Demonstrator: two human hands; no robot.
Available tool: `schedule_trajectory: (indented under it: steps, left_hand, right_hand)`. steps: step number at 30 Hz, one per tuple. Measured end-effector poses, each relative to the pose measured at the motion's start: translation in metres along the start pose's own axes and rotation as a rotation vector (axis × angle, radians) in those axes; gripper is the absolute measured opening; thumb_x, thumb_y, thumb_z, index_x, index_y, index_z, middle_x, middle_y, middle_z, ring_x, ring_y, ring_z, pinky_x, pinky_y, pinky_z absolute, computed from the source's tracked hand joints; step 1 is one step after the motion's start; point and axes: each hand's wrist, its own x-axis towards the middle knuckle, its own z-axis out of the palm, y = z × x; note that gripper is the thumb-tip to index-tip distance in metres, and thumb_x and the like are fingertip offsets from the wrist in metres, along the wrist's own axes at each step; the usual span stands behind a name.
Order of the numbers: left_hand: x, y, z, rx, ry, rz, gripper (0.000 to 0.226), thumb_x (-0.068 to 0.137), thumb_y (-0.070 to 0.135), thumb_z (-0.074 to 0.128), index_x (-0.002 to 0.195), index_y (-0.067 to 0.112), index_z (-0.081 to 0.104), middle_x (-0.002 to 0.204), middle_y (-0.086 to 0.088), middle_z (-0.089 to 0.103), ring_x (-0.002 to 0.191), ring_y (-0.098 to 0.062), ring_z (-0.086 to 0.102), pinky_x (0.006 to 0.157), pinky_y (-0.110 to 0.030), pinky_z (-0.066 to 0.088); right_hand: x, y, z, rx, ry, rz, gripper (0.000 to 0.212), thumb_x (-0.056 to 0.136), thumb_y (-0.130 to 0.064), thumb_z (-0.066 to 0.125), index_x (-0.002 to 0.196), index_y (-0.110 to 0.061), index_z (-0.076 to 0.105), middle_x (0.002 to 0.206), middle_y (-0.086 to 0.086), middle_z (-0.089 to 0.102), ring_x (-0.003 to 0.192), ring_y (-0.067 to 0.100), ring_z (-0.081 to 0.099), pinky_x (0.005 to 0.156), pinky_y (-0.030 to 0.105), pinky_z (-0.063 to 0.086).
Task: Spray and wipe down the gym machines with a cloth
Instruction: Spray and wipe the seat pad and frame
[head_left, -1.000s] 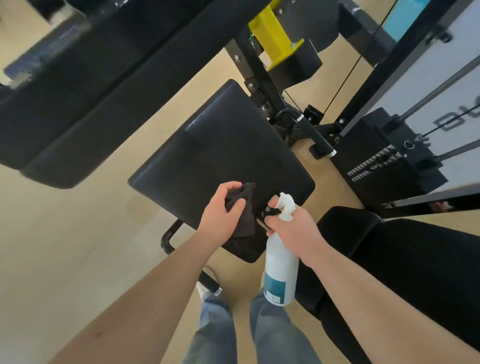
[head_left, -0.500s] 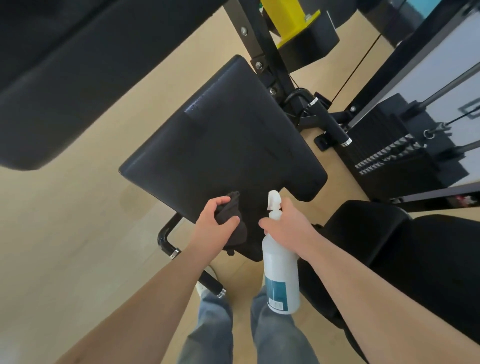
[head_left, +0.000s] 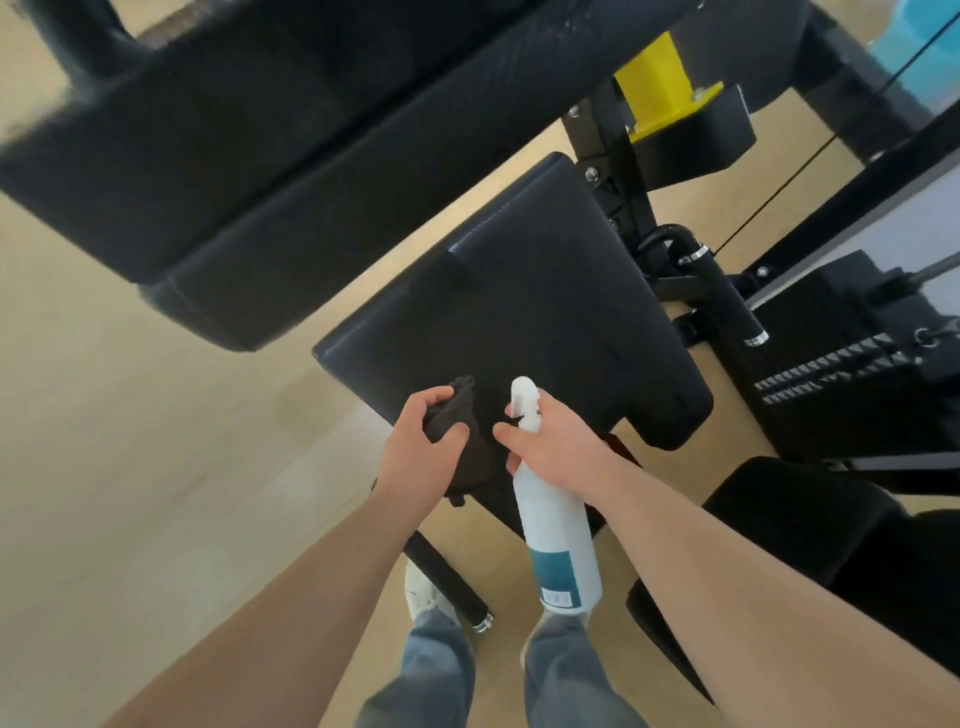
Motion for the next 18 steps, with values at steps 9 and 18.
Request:
schedule_trajectory:
  steps: [9,18]
  left_hand:
    - [0.015,-0.030,-0.060,-0.234,0.243,-0.043,0.037,0.096,0.016,0.061,0.126,0.037,0.055,0.111,0.005,0.063,0.088,-0.016,0.070,0.063,-0.033,0.064]
    - [0.023,-0.040,-0.080,-0.287,0.249,-0.063,0.035,0.098,0.014,0.059,0.126,0.034,0.055,0.108,0.007,0.064,0.086,-0.013,0.070,0.061,-0.024,0.061]
  right_hand:
    - [0.029,-0.082,0.044,-0.100,-0.011,-0.244,0.022,0.095,-0.034,0.061,0.112,-0.033,0.047,0.093,-0.008,0.058,0.085,0.018,0.062,0.082,0.035,0.057]
    - [0.044,-0.105,0.072,-0.163,0.060,-0.271,0.017,0.092,-0.040,0.062,0.098,-0.024,0.059,0.086,-0.008,0.059,0.080,0.017,0.062,0.075,0.031,0.057]
